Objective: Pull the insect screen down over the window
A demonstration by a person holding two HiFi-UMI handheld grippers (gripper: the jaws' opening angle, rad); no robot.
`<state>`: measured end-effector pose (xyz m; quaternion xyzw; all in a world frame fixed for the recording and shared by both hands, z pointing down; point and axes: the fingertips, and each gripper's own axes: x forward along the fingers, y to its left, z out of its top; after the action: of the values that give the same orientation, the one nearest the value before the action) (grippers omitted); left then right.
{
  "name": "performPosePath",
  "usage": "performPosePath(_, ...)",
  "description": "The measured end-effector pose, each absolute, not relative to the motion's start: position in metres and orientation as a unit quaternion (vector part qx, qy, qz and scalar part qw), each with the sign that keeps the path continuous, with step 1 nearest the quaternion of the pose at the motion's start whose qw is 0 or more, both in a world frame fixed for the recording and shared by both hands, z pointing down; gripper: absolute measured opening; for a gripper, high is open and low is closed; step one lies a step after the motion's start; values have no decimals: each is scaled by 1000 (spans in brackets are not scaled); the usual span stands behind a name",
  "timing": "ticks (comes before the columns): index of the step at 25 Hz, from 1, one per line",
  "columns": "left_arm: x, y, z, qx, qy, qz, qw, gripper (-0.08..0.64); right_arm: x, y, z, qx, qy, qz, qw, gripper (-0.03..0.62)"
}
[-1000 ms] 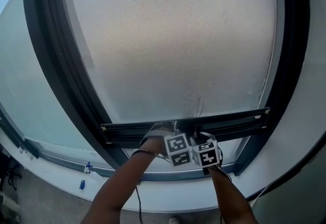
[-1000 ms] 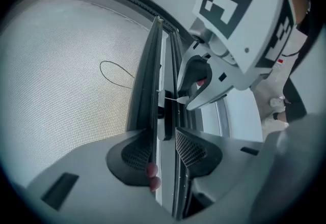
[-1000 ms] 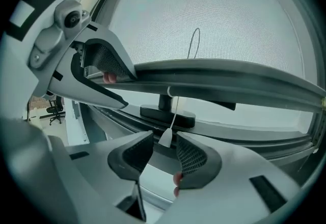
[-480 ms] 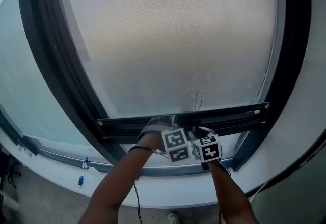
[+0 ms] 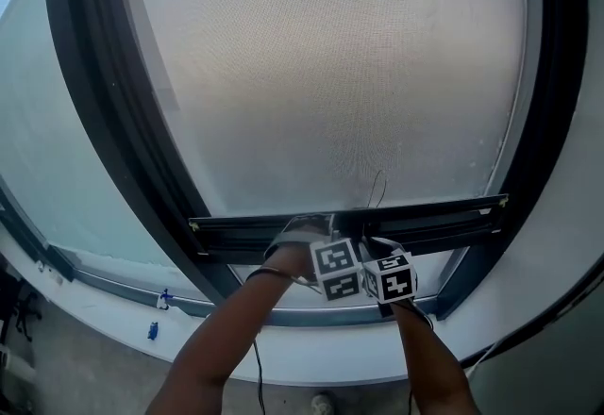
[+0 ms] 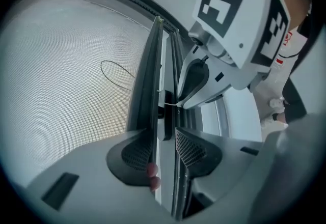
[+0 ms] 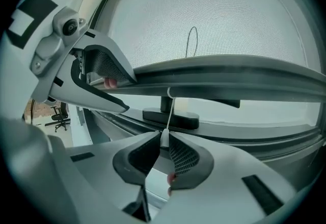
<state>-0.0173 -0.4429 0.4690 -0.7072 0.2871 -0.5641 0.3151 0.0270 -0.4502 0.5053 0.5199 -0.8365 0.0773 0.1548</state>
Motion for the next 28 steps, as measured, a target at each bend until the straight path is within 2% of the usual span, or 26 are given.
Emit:
performPosePath(17,-17,-443,468,-710,282,-567,307,146,45,-399,487,518,-843,50,138,49)
performPosePath(28,-18,-443,469,-711,285,-567,303,144,46,-355,563,515,-833,97,178,51)
